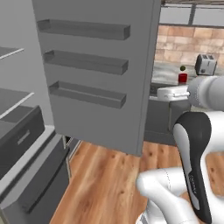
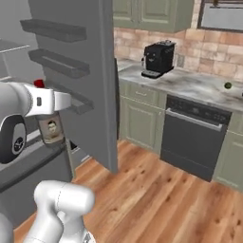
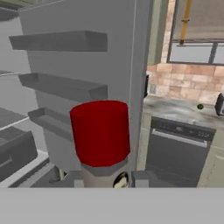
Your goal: Place the liquor on the top shelf of the fridge to keep it out of children's reach, and place the banana and lime on lower shelves for easy access.
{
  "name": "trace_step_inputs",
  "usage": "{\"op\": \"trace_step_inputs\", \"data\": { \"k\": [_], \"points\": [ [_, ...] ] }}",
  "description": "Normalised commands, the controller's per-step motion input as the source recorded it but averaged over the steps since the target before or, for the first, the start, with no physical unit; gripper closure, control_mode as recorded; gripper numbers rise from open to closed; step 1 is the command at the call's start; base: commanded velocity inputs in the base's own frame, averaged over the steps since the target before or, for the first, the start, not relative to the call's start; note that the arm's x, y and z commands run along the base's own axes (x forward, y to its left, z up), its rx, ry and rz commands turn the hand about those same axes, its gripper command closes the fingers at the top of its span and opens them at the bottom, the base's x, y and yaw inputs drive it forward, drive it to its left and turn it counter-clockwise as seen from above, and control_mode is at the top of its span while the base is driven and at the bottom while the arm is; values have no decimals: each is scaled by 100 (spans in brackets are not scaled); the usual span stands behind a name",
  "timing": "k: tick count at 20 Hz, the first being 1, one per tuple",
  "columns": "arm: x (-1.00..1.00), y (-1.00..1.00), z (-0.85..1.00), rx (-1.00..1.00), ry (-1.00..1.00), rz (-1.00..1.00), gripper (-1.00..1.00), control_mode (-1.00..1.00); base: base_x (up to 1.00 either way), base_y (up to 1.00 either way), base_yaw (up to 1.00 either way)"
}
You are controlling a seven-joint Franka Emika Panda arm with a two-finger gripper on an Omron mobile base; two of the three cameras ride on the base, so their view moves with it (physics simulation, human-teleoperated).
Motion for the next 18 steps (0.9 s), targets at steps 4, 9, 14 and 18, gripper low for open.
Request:
{"op": "trace_step_inputs", "data": {
  "k": [4, 9, 14, 18],
  "points": [
    [0, 0, 0, 0, 0, 0, 100, 100, 14, 13, 45],
    [0, 0, 0, 0, 0, 0, 100, 100, 32, 0, 46],
    [0, 0, 0, 0, 0, 0, 100, 100, 51, 0, 44],
    [0, 0, 0, 0, 0, 0, 100, 100, 76, 0, 47]
  ]
}}
